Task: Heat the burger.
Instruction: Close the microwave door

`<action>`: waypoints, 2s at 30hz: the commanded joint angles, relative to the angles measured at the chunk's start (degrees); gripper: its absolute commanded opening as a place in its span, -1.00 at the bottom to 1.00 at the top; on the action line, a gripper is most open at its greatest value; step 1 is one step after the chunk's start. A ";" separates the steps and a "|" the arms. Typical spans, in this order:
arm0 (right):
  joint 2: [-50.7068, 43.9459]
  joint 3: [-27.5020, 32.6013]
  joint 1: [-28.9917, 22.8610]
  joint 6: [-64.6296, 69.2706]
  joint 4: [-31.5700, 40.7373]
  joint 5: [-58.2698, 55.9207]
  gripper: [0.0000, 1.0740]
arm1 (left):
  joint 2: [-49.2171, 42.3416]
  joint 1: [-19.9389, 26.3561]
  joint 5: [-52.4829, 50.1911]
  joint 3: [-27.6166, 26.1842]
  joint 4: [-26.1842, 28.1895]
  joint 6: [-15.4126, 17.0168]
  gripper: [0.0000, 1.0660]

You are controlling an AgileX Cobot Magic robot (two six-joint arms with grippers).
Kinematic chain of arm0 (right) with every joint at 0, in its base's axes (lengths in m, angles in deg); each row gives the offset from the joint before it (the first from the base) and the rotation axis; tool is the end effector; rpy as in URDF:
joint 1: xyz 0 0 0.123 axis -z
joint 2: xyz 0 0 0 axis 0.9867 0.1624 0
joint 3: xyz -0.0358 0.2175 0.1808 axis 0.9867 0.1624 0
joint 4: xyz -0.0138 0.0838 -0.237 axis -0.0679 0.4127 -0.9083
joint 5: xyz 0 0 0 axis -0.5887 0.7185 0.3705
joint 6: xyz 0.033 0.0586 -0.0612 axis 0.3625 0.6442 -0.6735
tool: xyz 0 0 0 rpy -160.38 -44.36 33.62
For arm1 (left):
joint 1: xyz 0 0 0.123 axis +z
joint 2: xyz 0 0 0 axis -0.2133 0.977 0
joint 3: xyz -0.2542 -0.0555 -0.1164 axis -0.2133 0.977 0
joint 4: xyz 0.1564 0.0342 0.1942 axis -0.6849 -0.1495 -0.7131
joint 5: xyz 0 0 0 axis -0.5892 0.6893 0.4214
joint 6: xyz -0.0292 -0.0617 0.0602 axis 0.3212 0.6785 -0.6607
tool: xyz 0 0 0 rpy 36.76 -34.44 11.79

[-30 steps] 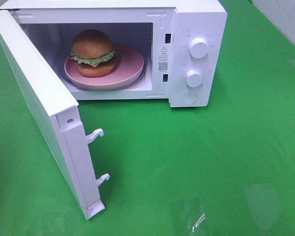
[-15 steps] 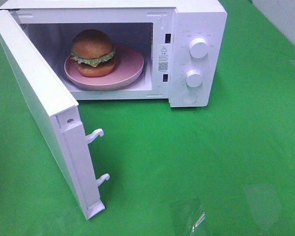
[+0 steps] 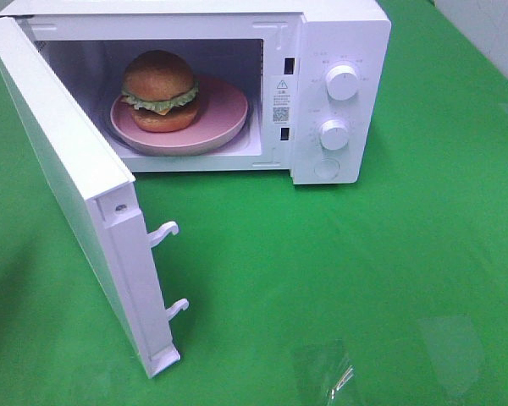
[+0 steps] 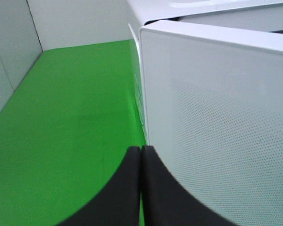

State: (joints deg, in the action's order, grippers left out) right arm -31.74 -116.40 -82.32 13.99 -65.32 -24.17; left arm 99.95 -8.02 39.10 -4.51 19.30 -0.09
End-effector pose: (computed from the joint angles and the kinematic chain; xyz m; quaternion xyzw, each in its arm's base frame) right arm -0.0011 -0.0039 0.2829 0.0084 0.8298 -0.0039 0.5580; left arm 0.1973 -0.0037 0.2075 0.0803 0.7552 -0.0176 0.6503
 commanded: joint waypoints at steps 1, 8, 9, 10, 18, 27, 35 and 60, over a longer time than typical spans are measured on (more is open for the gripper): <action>-1.60 0.11 0.29 -0.57 0.40 0.57 0.42 | 2.18 -0.11 -3.95 0.11 -1.72 1.49 -1.00; -1.60 0.11 0.29 -0.57 0.40 0.57 0.41 | 8.77 -0.11 -7.39 -1.26 -2.98 2.46 -1.00; -1.60 0.11 0.29 -0.57 0.40 0.57 0.41 | 10.37 -0.11 -7.45 -2.23 -5.10 3.38 -1.00; -1.60 0.11 0.29 -0.57 0.40 0.57 0.41 | 10.37 -0.11 -7.45 -2.23 -5.10 3.38 -1.00; -1.60 0.11 0.29 -0.57 0.40 0.57 0.41 | 16.10 -0.46 -8.08 -6.07 -14.04 7.62 -1.00; -1.60 0.11 0.29 -0.57 0.40 0.57 0.41 | 21.43 -5.96 -7.56 -8.31 -13.69 4.47 -1.00; -1.60 0.11 0.29 -0.57 0.40 0.57 0.41 | 25.95 -12.20 -7.33 -10.31 -10.14 2.64 -1.00; -1.60 0.11 0.29 -0.52 0.40 0.57 0.41 | 35.41 -24.01 -4.70 -25.50 -1.20 2.92 -1.00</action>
State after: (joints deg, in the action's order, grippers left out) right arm -31.74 -116.40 -82.32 13.99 -65.32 -24.17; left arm 134.84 -31.05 34.29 -28.18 16.21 1.92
